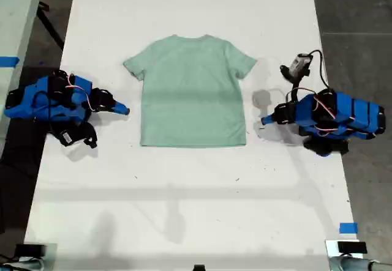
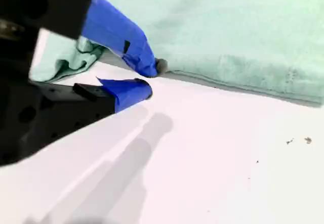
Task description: Fold t-shirt
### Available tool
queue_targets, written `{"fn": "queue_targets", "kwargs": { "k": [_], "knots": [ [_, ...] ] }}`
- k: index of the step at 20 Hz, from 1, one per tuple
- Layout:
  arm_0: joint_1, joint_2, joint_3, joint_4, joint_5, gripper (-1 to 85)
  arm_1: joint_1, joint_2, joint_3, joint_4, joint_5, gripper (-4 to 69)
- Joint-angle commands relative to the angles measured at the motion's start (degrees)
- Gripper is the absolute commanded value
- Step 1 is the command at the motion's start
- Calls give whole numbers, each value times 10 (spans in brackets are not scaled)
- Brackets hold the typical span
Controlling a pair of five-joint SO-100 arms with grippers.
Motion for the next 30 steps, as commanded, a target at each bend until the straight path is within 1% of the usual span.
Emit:
{"fn": "queue_targets", "kwargs": {
  "k": [1, 6, 10, 11, 12, 14, 16, 18, 20, 21, 23, 25, 27, 28, 29, 30],
  "knots": [
    [-9, 1, -4, -6, -10, 0, 11, 4, -3, 0, 225, -13],
    [-11, 1, -4, -7, -14, 0, 11, 4, -3, 0, 223, -13],
    [-13, 1, -5, -4, -27, 0, 11, 4, -3, -1, 221, -13],
    [-13, 1, -11, -4, -41, 0, 12, 4, -3, -1, 223, -13],
    [1, 1, -18, -7, -60, 0, 9, 4, -10, 0, 230, -13],
    [17, 1, -31, -34, -91, 0, 7, 4, -39, 1, 230, -13],
    [4, -26, -60, -54, -100, 0, 31, 2, -79, -4, 207, -11],
    [-31, -153, -161, -48, -95, 0, 70, -59, -145, -28, 166, -11],
    [-75, -294, -277, -35, -65, 0, 108, -230, -249, -66, 111, -11],
    [-95, -337, -314, -33, -58, 0, 127, -323, -311, -73, 79, -12],
    [-159, -436, -384, -11, -12, 0, 181, -459, -416, -68, 18, -13],
    [-230, -562, -487, 37, 44, 0, 238, -542, -493, -56, -37, -13],
    [-290, -640, -560, 67, 91, 0, 295, -616, -557, -47, -90, -8],
    [-314, -657, -580, 76, 106, 15, 322, -659, -588, -42, -118, 68],
    [-335, -664, -587, 81, 113, 63, 346, -702, -622, -32, -144, 130],
    [-349, -666, -588, 83, 119, 101, 366, -741, -654, -26, -173, 169]
  ]
}}
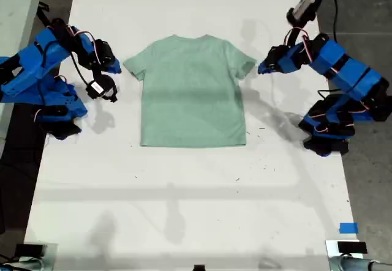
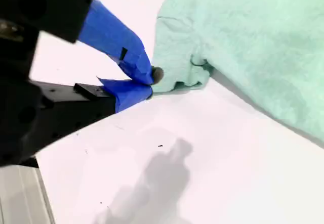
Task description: Fold t-shirt
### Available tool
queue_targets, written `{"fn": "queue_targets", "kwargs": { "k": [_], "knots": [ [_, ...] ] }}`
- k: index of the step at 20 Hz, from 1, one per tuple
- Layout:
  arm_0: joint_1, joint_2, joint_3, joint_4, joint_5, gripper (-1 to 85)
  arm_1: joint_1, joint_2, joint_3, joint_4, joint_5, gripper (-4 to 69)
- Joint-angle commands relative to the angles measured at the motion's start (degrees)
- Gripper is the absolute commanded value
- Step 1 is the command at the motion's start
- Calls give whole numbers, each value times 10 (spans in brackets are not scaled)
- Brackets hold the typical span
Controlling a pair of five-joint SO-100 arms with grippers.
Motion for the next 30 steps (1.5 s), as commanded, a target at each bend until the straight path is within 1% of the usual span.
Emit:
{"fn": "queue_targets", "kwargs": {
  "k": [1, 2, 3, 4, 5, 8, 10, 11, 13, 17, 21, 23, 24, 25, 27, 28, 30],
  "knots": [
    [-41, -10, -40, 11, 20, 145, 55, -87, -110, 13, -77, 199],
    [-43, -10, -40, 9, 27, 177, 70, -119, -134, 11, -109, 232],
    [-45, -11, -35, 7, 27, 185, 82, -152, -155, 5, -141, 307],
    [-46, -11, -29, 1, 31, 188, 91, -190, -178, 3, -170, 312],
    [-47, -16, -26, -2, 35, 196, 98, -223, -195, -5, -188, 307],
    [-58, -32, -18, -14, 41, 220, 115, -301, -229, -38, -236, 324],
    [-65, -33, -21, -18, 47, 220, 124, -345, -276, -26, -264, 326],
    [-67, -35, -24, -19, 51, 220, 127, -359, -301, -16, -274, 324],
    [-75, -52, -27, -24, 54, 224, 129, -390, -329, -16, -291, 323],
    [-87, -113, -39, -55, 60, 227, 140, -498, -367, -48, -317, 326],
    [-125, -162, -44, -80, 81, 230, 145, -591, -433, -48, -348, 324],
    [-144, -184, -44, -92, 90, 231, 151, -634, -467, -44, -363, 304],
    [-149, -192, -45, -98, 92, 231, 156, -655, -482, -42, -367, 269],
    [-150, -201, -46, -101, 93, 231, 159, -671, -497, -40, -369, 206],
    [-149, -215, -52, -104, 94, 230, 163, -691, -519, -24, -361, 2],
    [-146, -219, -54, -105, 93, 230, 158, -687, -517, -17, -354, -10],
    [-141, -221, -56, -109, 91, 230, 142, -673, -519, 2, -337, -11]
  ]
}}
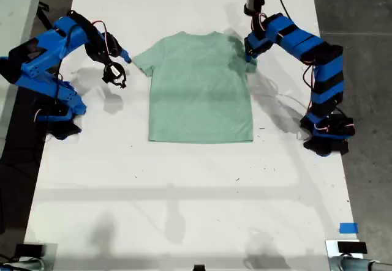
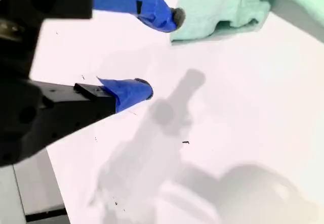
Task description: Fold t-shirt
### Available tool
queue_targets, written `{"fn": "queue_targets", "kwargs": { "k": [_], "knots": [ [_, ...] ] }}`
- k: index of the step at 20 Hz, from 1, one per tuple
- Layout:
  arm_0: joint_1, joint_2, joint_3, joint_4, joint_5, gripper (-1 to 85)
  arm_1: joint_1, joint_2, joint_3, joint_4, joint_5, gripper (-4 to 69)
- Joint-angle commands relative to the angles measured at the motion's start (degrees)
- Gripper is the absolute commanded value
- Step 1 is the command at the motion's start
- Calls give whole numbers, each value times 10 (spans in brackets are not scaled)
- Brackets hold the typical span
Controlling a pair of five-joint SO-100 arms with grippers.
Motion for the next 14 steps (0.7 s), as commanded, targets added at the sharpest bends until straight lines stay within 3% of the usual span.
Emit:
{"fn": "queue_targets", "kwargs": {
  "k": [1, 8, 10, 14],
  "knots": [
    [4, -1, -31, -12, 0, 230, -20, 37, -25, 33, 22, -11],
    [28, -26, -44, -25, -5, 228, -163, 79, -236, 168, 174, -11],
    [34, -35, -47, -33, -8, 228, -192, 77, -268, 161, 213, -11],
    [46, -57, -70, -37, -10, 228, -229, 27, -264, 83, 261, -11]
  ]
}}
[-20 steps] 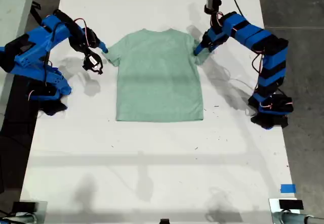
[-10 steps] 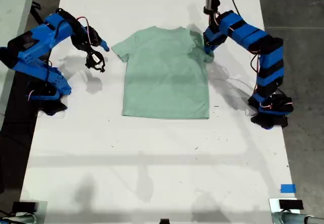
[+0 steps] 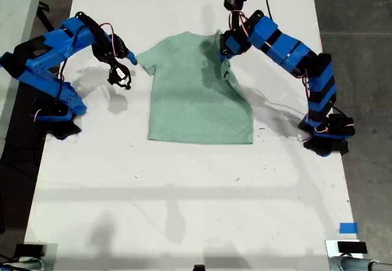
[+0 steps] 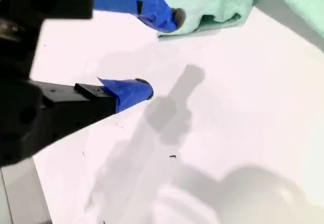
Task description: Fold t-shirt
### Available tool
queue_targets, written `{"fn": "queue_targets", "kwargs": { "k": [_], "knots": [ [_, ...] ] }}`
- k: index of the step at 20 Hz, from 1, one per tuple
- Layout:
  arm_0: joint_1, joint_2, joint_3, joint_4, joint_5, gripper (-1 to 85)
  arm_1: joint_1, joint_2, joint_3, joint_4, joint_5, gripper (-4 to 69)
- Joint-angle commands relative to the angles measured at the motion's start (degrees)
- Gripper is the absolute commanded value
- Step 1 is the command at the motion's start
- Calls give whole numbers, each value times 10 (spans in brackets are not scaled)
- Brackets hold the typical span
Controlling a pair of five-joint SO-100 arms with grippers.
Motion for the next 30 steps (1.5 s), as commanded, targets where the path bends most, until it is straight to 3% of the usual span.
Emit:
{"fn": "queue_targets", "kwargs": {
  "k": [1, 4, 6, 9, 15, 22, 24, 26, 30],
  "knots": [
    [17, -8, -47, -6, -4, 228, -27, -8, -42, -70, 30, -11],
    [23, -28, -64, -8, -5, 230, -18, -57, -47, -117, 66, -11],
    [24, -47, -76, -11, -5, 234, -12, -85, -62, -135, 64, 347],
    [22, -108, -120, -13, -5, 246, -26, -46, -64, -127, 48, 284],
    [0, -265, -279, 9, -1, 252, -55, 36, -31, -18, 38, 232],
    [-50, -486, -512, 132, 1, 255, -134, 142, 43, 16, 50, 190],
    [-67, -557, -591, 167, 10, 200, -147, 179, 81, 17, 60, 177],
    [-83, -637, -697, 221, 31, 21, -154, 217, 120, 12, 66, 166],
    [-61, -555, -693, 229, 30, -1, -154, 288, 242, -8, 74, 63]
  ]
}}
